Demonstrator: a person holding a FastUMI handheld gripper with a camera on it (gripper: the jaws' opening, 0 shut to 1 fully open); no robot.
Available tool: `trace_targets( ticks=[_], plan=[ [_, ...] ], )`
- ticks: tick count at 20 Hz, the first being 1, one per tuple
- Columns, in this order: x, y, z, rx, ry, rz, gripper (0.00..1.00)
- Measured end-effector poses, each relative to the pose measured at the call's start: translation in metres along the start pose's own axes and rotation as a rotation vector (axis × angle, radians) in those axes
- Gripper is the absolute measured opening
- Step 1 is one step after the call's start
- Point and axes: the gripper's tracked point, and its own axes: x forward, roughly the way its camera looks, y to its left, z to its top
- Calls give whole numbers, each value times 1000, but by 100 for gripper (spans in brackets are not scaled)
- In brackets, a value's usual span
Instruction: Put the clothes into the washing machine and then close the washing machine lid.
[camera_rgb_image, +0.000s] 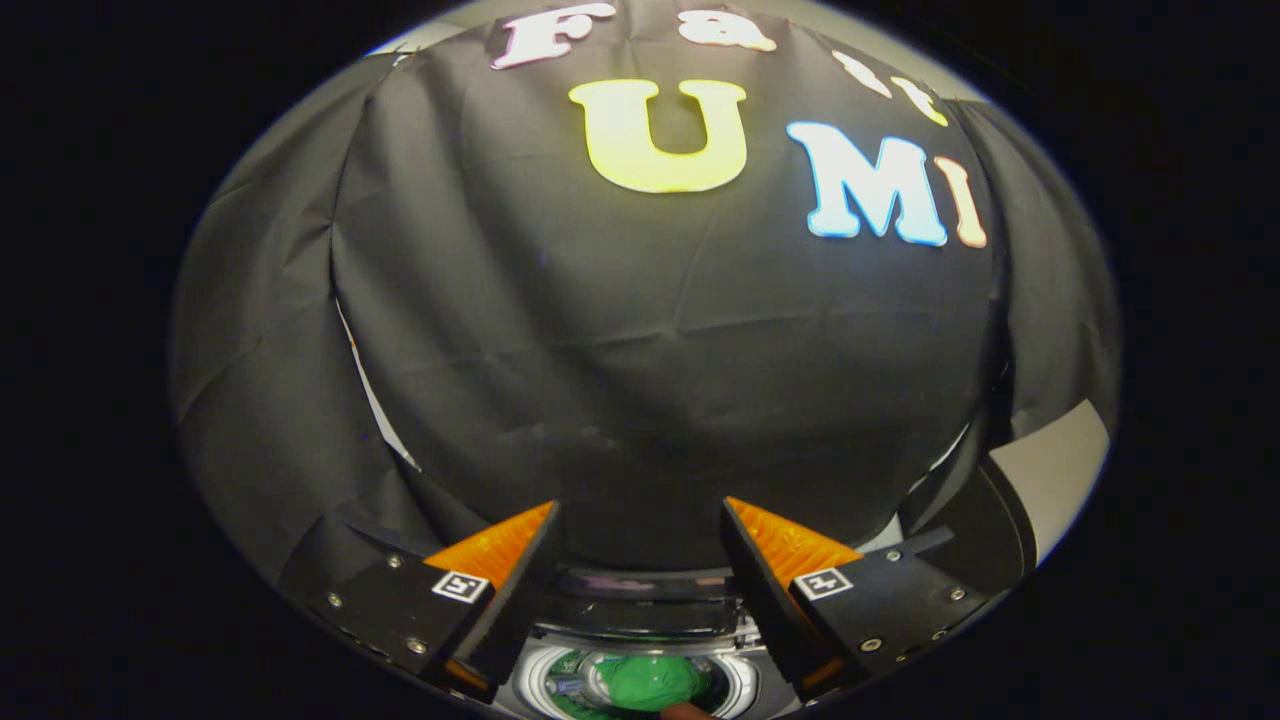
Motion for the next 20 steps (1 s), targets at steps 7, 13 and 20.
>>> trace_targets(
  ticks=[7, 13, 20],
  plan=[
    [-17, 0, -8, -3, -45, 18, 95],
    [-49, 2, -26, -10, -63, 14, 95],
    [-90, 5, -59, -20, -108, 13, 95]
  ],
)
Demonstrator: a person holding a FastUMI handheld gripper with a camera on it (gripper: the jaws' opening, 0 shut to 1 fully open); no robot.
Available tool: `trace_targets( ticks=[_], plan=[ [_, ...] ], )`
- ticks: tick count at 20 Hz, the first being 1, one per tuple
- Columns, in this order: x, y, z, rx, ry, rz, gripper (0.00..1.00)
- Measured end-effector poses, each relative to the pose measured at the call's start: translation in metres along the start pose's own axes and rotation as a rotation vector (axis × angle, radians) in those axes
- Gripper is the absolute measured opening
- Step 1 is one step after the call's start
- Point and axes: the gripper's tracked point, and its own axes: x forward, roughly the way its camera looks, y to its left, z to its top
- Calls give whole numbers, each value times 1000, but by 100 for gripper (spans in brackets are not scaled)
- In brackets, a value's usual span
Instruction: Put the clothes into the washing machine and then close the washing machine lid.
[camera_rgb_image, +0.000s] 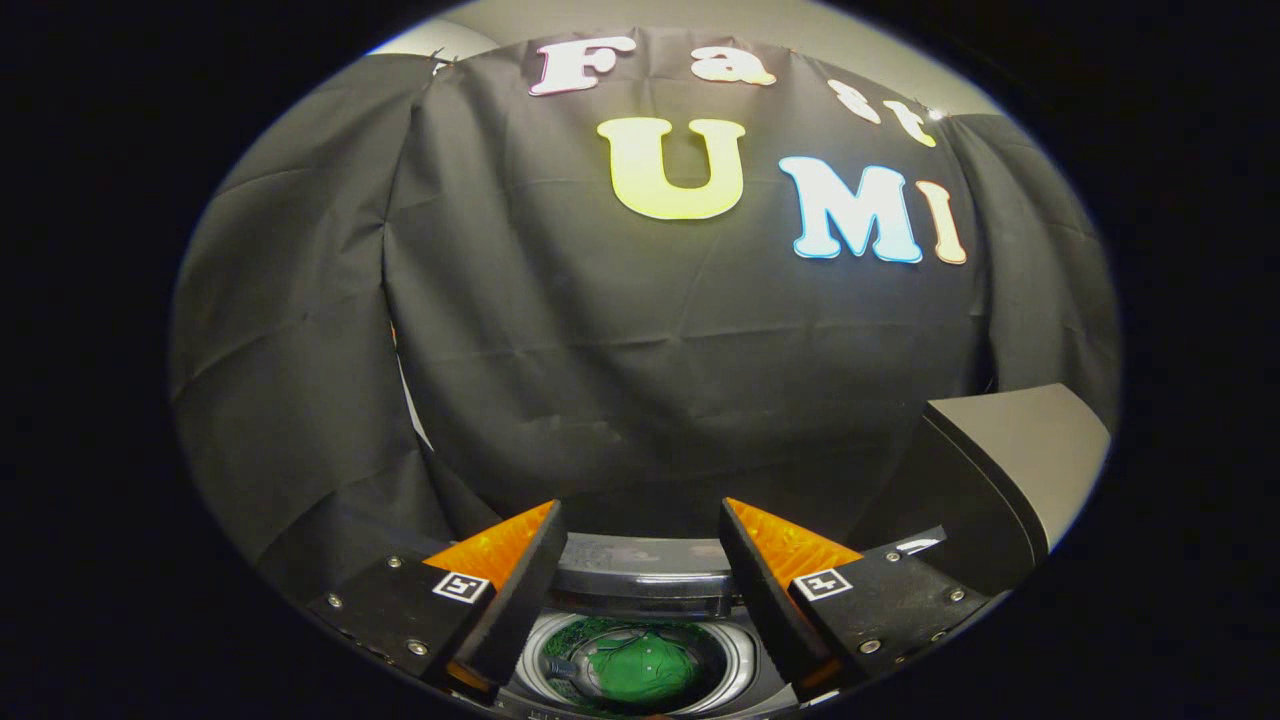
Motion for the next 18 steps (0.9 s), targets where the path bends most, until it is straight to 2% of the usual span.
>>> trace_targets(
  ticks=[8, 14, 18],
  plan=[
    [-30, 4, -49, -25, 27, -13, 94],
    [-55, 22, -106, -56, 58, 19, 94],
    [-71, 33, -124, -65, 66, 50, 94]
  ],
)
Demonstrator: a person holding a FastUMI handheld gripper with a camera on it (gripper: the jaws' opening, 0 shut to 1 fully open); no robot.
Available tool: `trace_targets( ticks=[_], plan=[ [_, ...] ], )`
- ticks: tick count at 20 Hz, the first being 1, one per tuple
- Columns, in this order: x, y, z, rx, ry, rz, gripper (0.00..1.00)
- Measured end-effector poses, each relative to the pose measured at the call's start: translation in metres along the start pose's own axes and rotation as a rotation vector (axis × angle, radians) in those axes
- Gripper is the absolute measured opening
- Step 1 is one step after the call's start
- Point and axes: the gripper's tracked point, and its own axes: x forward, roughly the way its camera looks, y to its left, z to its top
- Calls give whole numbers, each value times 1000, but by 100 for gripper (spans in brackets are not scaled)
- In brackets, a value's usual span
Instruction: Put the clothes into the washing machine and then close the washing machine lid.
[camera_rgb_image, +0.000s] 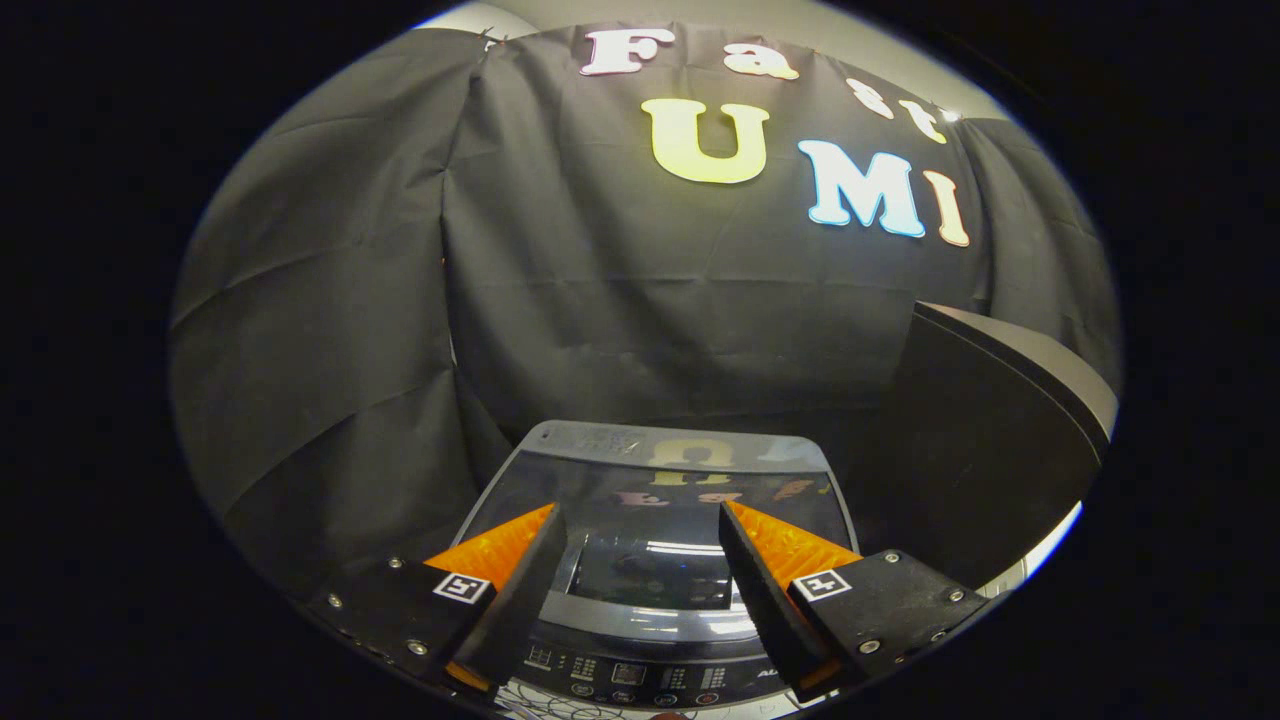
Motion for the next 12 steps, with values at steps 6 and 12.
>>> trace_targets(
  ticks=[6, 12],
  plan=[
    [-54, -6, 11, 19, -66, 46, 95],
    [-134, -62, 40, 30, -191, 43, 95]
  ],
)
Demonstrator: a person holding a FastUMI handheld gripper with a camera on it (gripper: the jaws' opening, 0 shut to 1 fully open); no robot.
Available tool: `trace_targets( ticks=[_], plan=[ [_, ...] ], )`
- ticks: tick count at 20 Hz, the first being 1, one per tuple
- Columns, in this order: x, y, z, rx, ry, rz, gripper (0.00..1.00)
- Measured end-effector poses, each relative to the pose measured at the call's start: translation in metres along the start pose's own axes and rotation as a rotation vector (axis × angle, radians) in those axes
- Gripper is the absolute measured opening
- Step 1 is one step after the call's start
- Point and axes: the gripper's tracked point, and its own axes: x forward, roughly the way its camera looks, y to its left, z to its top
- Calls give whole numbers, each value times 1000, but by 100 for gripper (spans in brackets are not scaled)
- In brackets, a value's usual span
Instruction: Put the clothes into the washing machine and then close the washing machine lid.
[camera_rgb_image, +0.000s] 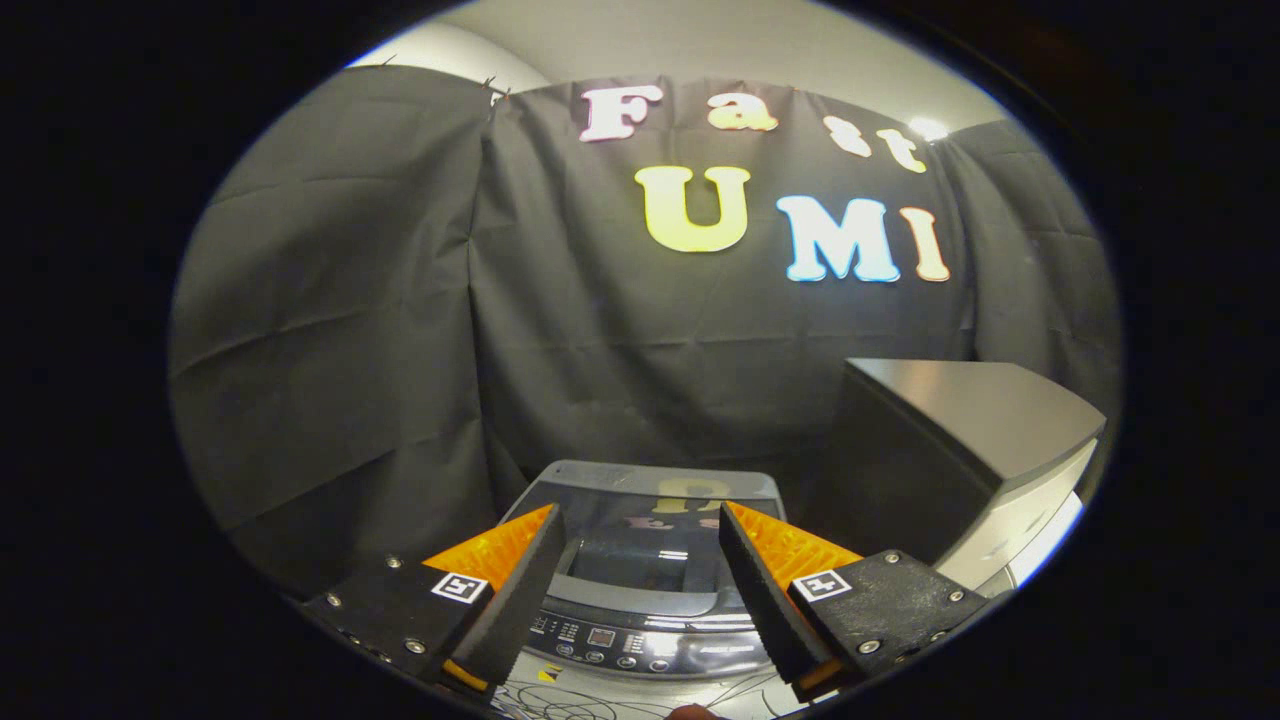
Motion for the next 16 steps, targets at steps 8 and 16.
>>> trace_targets(
  ticks=[8, 16],
  plan=[
    [-108, -97, 39, 10, -111, -67, 95],
    [-189, -185, 29, -7, -155, -142, 95]
  ],
)
